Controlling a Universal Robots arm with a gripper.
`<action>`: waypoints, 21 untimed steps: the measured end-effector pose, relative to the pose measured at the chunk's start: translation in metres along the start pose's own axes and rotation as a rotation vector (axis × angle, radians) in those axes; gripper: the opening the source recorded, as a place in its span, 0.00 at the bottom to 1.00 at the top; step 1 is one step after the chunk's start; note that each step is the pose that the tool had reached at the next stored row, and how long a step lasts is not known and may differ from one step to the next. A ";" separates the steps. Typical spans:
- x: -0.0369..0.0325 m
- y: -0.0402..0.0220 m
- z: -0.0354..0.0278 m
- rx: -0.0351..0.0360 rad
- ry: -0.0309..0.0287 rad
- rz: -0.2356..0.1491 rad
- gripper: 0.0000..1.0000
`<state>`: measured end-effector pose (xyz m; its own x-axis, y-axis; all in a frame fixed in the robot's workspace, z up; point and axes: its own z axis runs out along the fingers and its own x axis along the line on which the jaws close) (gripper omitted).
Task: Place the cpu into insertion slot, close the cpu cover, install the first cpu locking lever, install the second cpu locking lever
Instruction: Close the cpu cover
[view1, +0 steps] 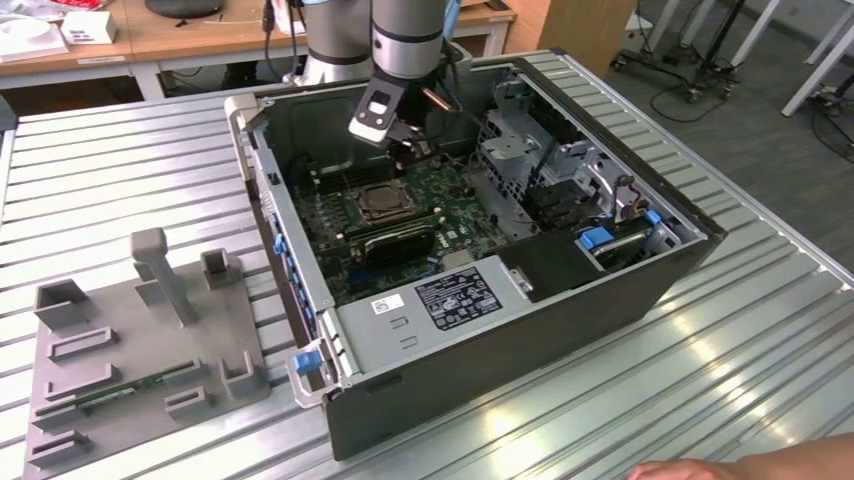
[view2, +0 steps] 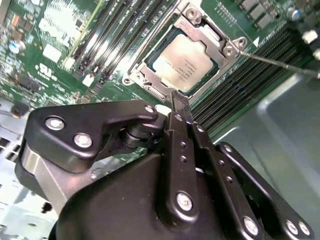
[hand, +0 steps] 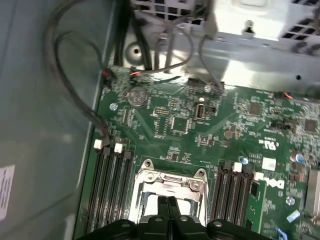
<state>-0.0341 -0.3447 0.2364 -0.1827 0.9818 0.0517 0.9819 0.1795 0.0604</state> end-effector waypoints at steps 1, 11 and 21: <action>0.0000 0.0000 0.0002 0.0010 0.0010 -0.018 0.11; -0.0001 -0.0002 0.0028 0.0104 0.0121 -0.200 0.11; -0.0003 -0.0003 0.0051 0.0198 0.0230 -0.381 0.11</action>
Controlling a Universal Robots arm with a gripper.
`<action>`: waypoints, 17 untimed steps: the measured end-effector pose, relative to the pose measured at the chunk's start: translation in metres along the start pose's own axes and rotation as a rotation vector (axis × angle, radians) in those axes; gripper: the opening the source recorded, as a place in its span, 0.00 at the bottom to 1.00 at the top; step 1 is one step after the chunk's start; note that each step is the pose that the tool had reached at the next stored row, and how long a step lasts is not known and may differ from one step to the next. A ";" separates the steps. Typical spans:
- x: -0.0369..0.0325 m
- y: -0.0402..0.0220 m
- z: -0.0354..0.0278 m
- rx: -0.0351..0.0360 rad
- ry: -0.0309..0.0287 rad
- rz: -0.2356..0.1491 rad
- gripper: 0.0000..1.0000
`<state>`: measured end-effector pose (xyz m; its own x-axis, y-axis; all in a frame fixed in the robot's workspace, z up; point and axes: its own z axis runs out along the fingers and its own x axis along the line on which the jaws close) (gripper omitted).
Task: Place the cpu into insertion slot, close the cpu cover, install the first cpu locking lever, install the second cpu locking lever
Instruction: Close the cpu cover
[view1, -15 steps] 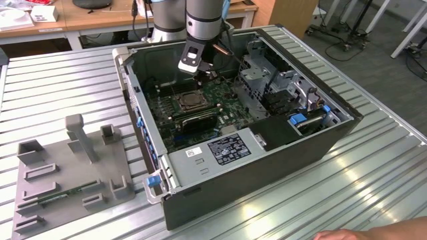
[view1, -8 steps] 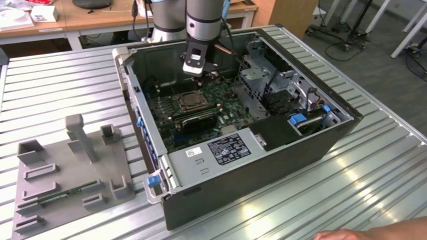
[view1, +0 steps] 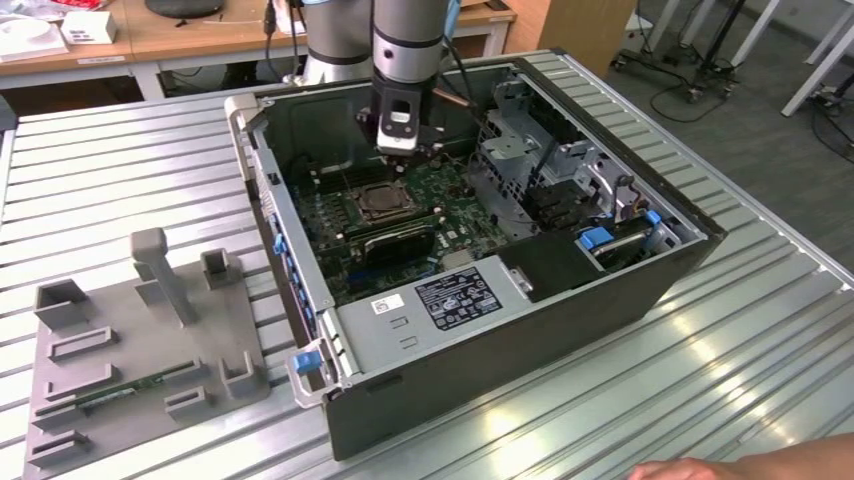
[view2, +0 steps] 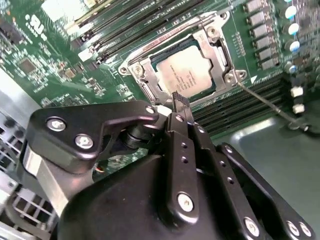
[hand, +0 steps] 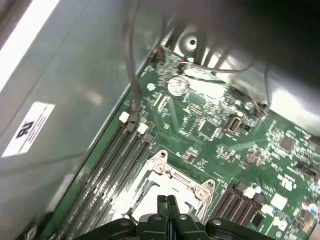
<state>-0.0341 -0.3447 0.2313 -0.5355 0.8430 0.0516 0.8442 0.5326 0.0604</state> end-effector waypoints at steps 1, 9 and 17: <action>0.0000 0.0000 0.0002 0.0009 0.0011 -0.018 0.11; -0.0001 -0.0001 0.0014 0.0085 0.0098 -0.162 0.11; -0.0001 -0.0001 0.0022 0.0168 0.0176 -0.309 0.11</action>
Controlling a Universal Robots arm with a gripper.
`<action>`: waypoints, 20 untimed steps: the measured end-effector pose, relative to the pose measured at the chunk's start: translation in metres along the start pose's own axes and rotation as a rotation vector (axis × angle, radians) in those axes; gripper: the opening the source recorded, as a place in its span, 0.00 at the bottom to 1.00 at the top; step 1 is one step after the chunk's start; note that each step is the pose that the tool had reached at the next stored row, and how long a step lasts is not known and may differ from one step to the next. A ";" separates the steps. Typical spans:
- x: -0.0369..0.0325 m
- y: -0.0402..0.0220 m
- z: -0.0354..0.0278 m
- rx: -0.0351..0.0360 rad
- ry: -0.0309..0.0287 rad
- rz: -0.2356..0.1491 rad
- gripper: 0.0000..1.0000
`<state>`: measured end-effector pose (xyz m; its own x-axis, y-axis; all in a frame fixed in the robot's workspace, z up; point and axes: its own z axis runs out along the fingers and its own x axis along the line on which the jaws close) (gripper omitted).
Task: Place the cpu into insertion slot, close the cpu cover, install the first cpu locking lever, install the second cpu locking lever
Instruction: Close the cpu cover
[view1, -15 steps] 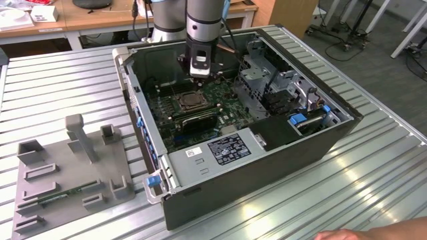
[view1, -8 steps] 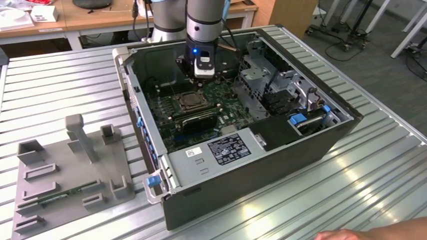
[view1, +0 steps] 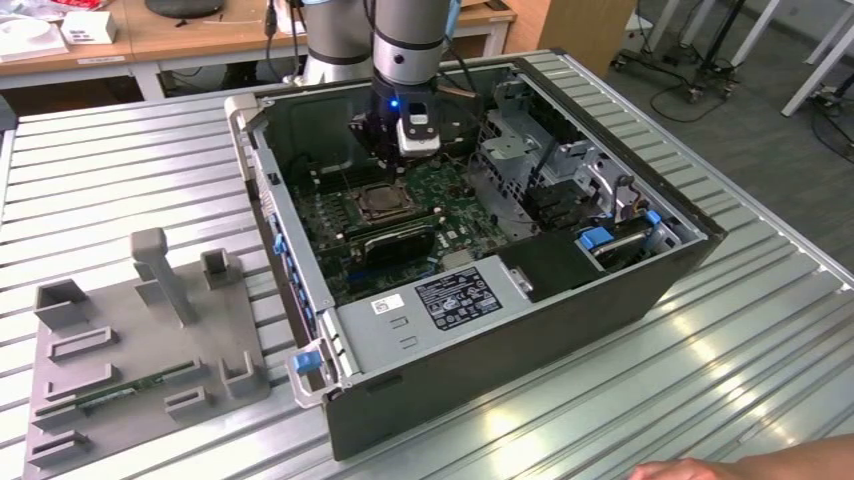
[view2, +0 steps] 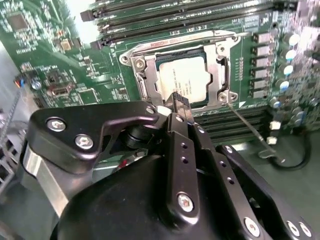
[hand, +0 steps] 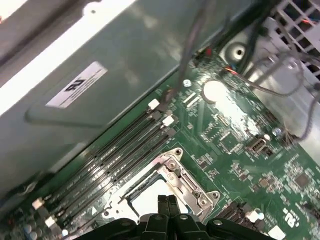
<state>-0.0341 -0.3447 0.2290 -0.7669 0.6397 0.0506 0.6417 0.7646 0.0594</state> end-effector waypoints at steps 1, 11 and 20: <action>0.0000 0.0000 0.0001 0.0010 0.0010 -0.018 0.11; 0.0000 0.0000 0.0011 0.0113 0.0107 -0.199 0.11; -0.0001 -0.0001 0.0020 0.0207 0.0197 -0.363 0.11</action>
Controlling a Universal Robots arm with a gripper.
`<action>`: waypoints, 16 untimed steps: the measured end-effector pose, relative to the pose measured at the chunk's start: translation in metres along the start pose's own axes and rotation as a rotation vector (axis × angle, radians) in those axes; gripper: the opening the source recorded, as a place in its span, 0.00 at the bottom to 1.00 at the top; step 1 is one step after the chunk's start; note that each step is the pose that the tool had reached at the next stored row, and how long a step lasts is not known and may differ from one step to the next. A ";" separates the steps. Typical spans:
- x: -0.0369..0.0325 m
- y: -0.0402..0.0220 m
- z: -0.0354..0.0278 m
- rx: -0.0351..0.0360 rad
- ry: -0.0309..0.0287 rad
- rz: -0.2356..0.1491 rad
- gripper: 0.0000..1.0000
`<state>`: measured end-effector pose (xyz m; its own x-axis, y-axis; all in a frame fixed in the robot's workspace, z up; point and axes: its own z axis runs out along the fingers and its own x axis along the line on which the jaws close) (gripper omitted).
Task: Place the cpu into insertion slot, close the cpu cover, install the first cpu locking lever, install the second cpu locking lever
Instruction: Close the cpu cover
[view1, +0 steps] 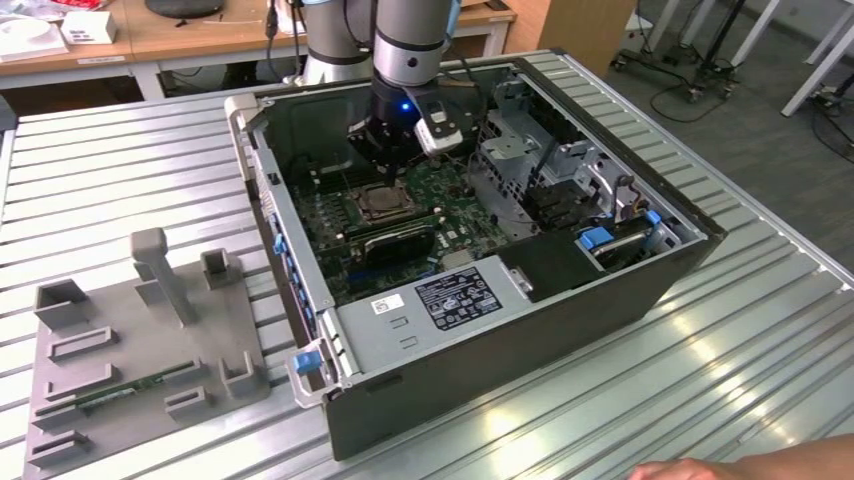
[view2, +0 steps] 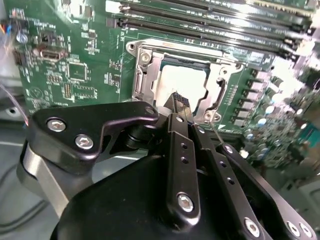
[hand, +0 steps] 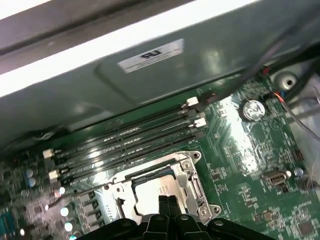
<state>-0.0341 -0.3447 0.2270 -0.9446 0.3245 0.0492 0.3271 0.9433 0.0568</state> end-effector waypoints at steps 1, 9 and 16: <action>0.0000 0.0000 0.0001 0.0009 0.0010 -0.018 0.11; -0.0001 -0.0001 0.0009 0.0089 0.0090 -0.162 0.11; -0.0002 -0.0001 0.0023 0.0128 0.0101 -0.264 0.11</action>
<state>-0.0341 -0.3447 0.2247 -0.9968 0.0660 0.0443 0.0685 0.9961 0.0563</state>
